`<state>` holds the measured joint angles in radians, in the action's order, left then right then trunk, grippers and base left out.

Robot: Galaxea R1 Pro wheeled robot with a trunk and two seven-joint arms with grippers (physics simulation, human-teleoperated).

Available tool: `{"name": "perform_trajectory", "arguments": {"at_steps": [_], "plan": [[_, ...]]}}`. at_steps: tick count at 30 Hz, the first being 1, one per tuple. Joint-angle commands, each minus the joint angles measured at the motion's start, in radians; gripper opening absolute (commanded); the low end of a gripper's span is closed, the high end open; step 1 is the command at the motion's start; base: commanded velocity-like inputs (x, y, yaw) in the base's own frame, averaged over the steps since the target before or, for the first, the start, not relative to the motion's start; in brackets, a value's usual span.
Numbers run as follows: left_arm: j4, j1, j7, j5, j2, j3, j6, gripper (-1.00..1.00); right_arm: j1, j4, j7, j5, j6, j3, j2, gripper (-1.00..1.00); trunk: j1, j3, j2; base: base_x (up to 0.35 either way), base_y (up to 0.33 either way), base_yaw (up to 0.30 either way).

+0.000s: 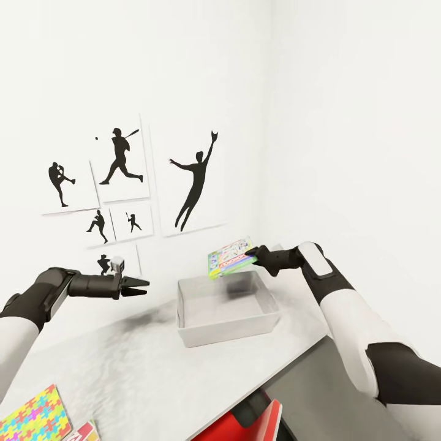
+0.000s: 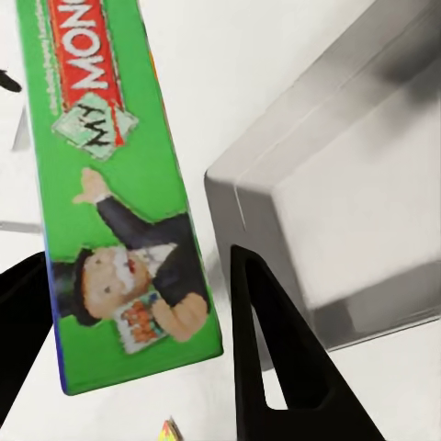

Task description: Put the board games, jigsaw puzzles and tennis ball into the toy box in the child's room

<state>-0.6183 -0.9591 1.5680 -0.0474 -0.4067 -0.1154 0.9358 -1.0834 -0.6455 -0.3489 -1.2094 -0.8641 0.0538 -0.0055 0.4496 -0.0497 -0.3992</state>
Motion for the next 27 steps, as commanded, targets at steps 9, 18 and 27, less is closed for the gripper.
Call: {"name": "perform_trajectory", "arguments": {"at_steps": [9,18,27], "plan": [[-0.021,-0.003,0.003,-0.007,0.003,-0.005,0.057,1.0,-0.004,0.01,-0.01,-0.011,0.003,0.003,-0.008,-1.0,0.0,0.001,-0.001,0.0,0.0,0.0],[-0.108,-0.01,0.003,-0.047,0.013,-0.006,0.1,1.0,-0.004,0.016,-0.01,-0.01,0.005,0.003,-0.02,-1.0,0.0,0.001,-0.001,0.0,0.0,0.0],[-0.119,-0.06,0.003,-0.086,0.01,-0.005,0.109,1.0,-0.005,0.016,-0.011,-0.01,0.005,0.003,-0.022,-1.0,0.0,0.003,-0.001,0.0,0.0,0.0]]}}
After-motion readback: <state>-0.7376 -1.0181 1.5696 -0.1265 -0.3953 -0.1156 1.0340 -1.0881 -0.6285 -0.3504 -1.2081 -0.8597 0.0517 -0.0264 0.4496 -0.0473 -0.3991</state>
